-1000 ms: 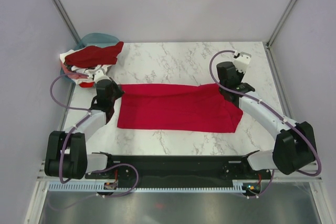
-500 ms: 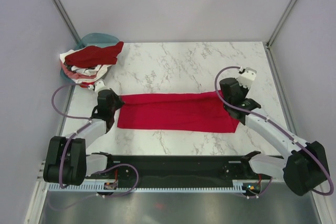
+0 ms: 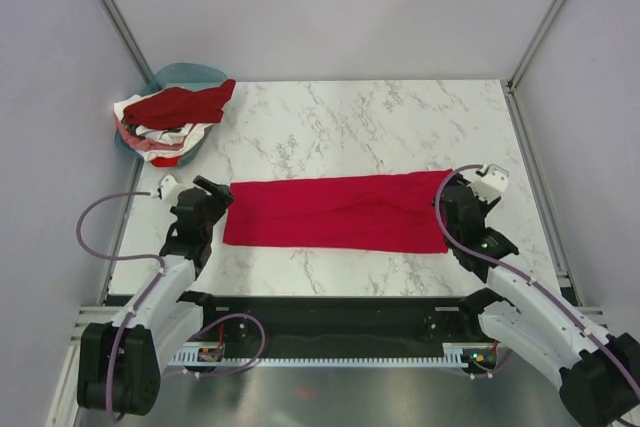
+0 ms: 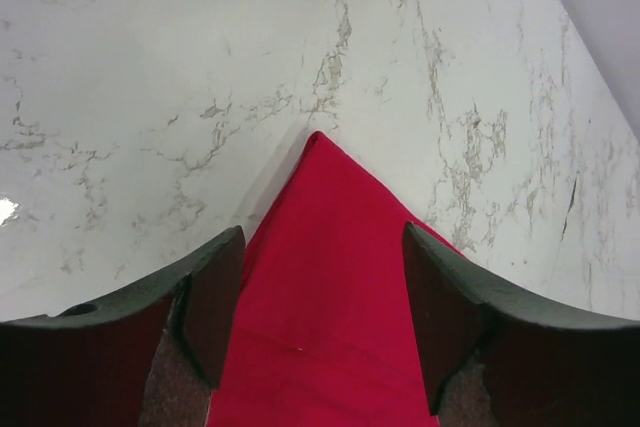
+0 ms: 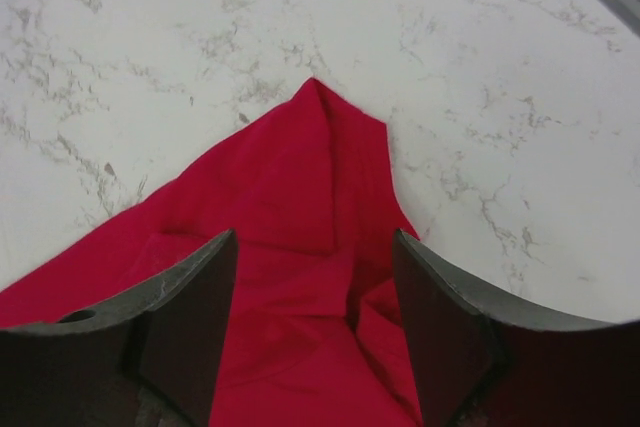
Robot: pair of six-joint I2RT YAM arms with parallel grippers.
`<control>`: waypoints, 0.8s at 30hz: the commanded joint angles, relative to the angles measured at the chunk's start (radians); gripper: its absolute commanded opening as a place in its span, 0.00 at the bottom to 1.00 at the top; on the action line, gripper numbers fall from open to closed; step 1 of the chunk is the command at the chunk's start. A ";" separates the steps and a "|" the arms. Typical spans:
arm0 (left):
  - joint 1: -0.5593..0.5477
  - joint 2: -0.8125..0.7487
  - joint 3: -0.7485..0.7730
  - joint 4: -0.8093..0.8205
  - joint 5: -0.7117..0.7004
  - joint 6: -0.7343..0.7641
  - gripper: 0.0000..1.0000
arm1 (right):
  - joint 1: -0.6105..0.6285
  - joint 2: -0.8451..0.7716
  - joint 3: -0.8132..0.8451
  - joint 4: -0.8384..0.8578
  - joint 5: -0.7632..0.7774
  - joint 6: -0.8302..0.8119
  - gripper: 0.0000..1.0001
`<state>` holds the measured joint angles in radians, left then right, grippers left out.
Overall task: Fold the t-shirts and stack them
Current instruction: Fold the tshirt
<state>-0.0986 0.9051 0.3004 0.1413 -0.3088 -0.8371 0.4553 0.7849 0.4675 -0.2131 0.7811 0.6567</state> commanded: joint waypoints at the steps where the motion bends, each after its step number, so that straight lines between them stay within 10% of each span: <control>1: -0.001 -0.051 0.040 -0.072 0.017 -0.025 0.71 | 0.003 0.121 0.065 0.067 -0.140 -0.074 0.70; 24: -0.316 0.434 0.350 0.087 0.374 0.059 0.51 | 0.037 0.752 0.368 0.141 -0.387 -0.121 0.65</control>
<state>-0.4114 1.3216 0.5720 0.1425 -0.0505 -0.8387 0.4854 1.5040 0.7979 -0.1188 0.4210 0.5449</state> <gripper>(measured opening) 0.514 0.654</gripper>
